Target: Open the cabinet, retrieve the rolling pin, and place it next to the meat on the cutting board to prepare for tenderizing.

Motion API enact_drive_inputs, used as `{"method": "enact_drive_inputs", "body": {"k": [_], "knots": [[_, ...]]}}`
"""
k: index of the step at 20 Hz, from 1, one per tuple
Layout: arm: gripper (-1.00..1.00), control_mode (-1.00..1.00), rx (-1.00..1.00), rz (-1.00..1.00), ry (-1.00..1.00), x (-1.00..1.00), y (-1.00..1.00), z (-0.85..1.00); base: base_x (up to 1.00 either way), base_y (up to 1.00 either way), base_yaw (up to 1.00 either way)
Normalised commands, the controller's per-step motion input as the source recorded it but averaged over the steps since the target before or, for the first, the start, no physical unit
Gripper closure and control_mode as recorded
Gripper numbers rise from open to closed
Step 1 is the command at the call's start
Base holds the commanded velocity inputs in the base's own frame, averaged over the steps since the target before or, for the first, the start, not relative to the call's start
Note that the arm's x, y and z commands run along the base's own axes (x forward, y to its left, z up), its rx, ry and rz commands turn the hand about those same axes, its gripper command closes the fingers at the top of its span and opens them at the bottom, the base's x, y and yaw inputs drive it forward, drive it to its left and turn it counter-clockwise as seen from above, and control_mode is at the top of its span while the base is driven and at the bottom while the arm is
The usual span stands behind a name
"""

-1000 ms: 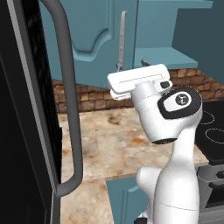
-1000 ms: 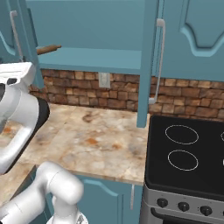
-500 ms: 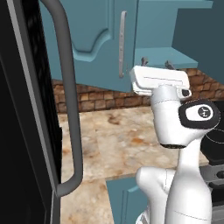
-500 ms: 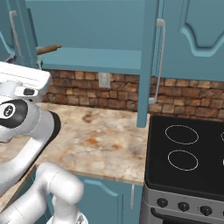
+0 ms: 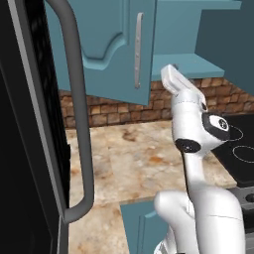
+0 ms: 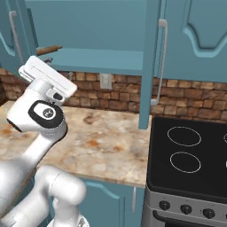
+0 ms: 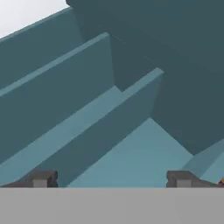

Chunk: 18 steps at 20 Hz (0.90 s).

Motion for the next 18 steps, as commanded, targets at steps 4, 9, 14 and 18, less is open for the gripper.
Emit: {"method": "enact_drive_inputs", "body": {"k": [4,9,14,18], "knots": [[-1.00,-1.00,0.49,0.00,0.32,-0.69,-0.10,0.54,0.00,0.00,0.00],[-1.00,-1.00,0.45,0.02,0.15,-0.93,-0.03,0.77,0.00,0.00,0.00],[-1.00,-1.00,0.41,0.03,0.04,-0.86,0.00,0.86,0.00,0.00,0.00],[-1.00,-1.00,0.36,0.00,0.09,-0.40,0.00,0.54,0.00,0.00,0.00]]}}
